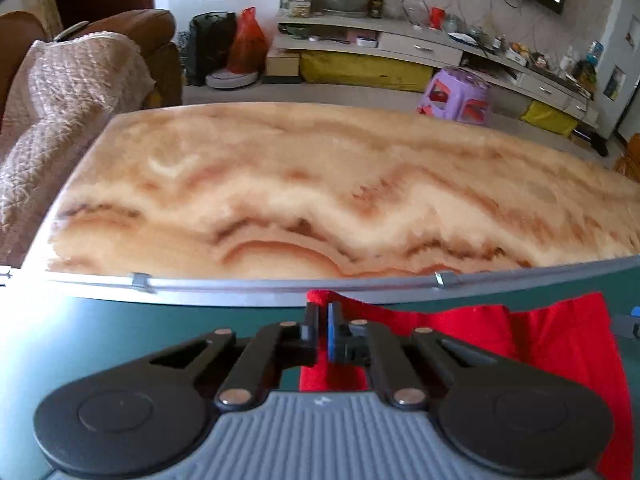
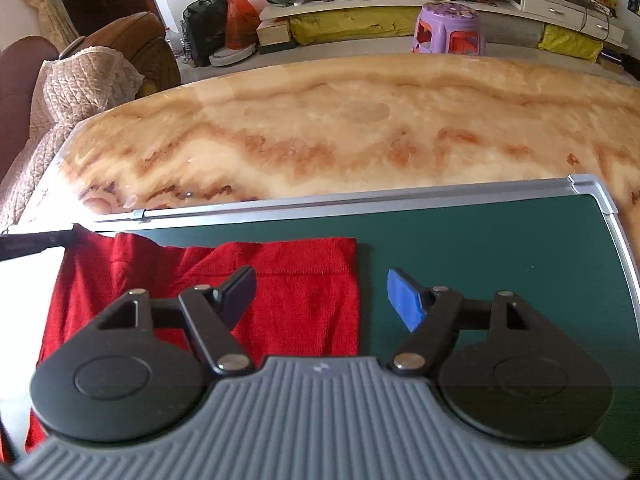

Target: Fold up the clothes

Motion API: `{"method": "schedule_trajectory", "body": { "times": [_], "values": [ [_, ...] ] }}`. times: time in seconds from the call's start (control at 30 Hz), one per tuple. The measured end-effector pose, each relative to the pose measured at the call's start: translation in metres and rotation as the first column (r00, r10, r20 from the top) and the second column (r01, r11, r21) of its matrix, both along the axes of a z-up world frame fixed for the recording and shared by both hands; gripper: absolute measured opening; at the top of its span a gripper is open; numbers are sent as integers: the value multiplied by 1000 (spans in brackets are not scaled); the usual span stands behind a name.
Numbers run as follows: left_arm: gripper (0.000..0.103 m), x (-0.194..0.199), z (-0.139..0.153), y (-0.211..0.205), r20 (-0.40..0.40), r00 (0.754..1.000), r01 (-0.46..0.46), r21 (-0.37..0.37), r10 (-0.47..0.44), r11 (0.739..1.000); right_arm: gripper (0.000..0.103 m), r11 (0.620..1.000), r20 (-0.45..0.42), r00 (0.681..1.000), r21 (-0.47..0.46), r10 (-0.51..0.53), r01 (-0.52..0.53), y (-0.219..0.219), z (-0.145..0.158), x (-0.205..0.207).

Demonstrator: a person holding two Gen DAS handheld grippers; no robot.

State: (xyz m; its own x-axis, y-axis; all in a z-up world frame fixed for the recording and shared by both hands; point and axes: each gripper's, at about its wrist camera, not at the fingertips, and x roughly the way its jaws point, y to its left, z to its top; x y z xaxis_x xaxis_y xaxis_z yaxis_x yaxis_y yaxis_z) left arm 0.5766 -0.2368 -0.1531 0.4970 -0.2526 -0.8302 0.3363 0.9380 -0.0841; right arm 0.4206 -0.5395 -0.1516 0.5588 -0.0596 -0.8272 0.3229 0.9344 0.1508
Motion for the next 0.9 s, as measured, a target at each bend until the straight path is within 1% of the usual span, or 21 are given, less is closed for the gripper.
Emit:
{"method": "schedule_trajectory", "body": {
  "times": [0.03,0.07,0.1,0.13,0.27,0.37,0.47,0.5,0.53,0.57,0.6,0.67,0.73,0.77,0.8,0.83,0.87,0.9],
  "values": [
    [4,1,1,4,1,1000,-4,5,4,1000,79,1000,-3,1000,0,0,0,0,-1,2],
    [4,2,2,7,7,1000,-8,17,8,1000,73,1000,-7,1000,1,-3,3,-1,-2,3],
    [4,4,2,11,9,1000,-13,24,13,1000,60,1000,-11,1000,3,-7,7,-1,-3,5],
    [4,5,2,15,11,1000,-17,31,17,999,55,1000,-13,1000,17,-12,12,-2,-5,7],
    [4,9,-2,24,9,1000,-18,41,18,999,54,999,-20,1000,38,-20,20,-3,-11,14],
    [4,9,-4,25,12,1000,-13,38,12,999,54,998,-7,1000,62,-24,24,-4,-14,20],
    [4,9,-7,25,17,1000,-7,36,7,999,54,999,-17,1000,30,-24,24,0,-17,28],
    [4,9,-8,25,16,1000,-7,34,6,999,50,1000,-20,1000,11,-23,23,2,-18,30],
    [4,9,-9,26,15,1000,-6,35,6,999,31,1000,-23,1000,-18,-12,11,5,-19,31],
    [5,9,-10,26,15,1000,-6,40,5,999,17,999,-30,999,-41,-10,9,7,-19,32],
    [5,9,-11,26,19,1000,-4,40,3,999,6,998,-37,999,-65,-9,7,9,-20,33],
    [7,8,-12,26,29,1000,0,44,-1,999,4,998,-34,999,-67,-9,7,7,-20,33],
    [10,8,-13,25,35,999,3,50,-5,999,2,997,-31,999,-79,-9,6,7,-20,33],
    [15,9,-13,25,38,999,1,58,-3,998,2,996,-30,1000,-91,-8,5,7,-20,33],
    [26,9,-13,24,42,999,-2,67,-1,998,2,995,-28,1000,-103,-7,4,8,-20,33],
    [33,10,-13,25,48,999,-6,79,2,997,2,993,-26,1000,-116,-7,4,9,-21,34],
    [47,10,-13,27,53,999,-10,91,5,996,2,992,-25,1000,-126,-6,3,10,-21,34],
    [56,10,-13,29,59,998,-18,99,12,995,2,991,-23,1000,-135,-5,2,11,-22,35]
  ]
}}
